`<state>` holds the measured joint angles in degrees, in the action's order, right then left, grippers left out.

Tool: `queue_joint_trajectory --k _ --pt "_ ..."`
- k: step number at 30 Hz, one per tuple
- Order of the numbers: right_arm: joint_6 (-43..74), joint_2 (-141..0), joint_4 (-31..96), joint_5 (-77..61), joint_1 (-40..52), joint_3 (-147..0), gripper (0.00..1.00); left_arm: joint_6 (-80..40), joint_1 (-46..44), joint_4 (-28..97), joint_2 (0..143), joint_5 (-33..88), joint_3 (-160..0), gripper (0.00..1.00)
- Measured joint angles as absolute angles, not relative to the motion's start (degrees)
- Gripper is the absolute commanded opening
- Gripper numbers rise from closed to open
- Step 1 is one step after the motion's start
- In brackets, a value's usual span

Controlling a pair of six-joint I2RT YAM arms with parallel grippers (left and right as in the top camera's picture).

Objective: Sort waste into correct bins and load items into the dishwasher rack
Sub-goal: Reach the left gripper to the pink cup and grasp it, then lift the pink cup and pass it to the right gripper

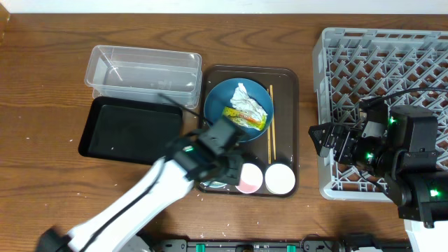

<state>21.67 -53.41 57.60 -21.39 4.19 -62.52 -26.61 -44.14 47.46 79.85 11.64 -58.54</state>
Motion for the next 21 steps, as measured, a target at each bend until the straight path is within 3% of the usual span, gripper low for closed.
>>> queue_joint_trajectory --k 4,7,8,9,21 --pt "21.7 -53.4 57.6 -21.4 4.2 -62.5 0.99 -26.8 -45.6 44.3 87.4 11.2 -58.5 0.43" --pt "21.7 -53.4 57.6 -21.4 4.2 -62.5 0.99 -26.8 -46.0 43.5 90.8 11.0 -58.5 0.21" --pt "21.7 -53.4 57.6 -21.4 4.2 -62.5 0.99 -27.1 -46.0 43.4 91.3 10.8 -58.5 0.19" --pt "21.7 -53.4 57.6 -21.4 4.2 -62.5 0.99 -27.0 -46.0 43.4 91.7 10.6 -58.5 0.09" --pt "21.7 -53.4 57.8 -21.4 4.2 -62.5 0.99 -27.2 -46.0 45.3 86.8 10.3 -58.5 0.06"
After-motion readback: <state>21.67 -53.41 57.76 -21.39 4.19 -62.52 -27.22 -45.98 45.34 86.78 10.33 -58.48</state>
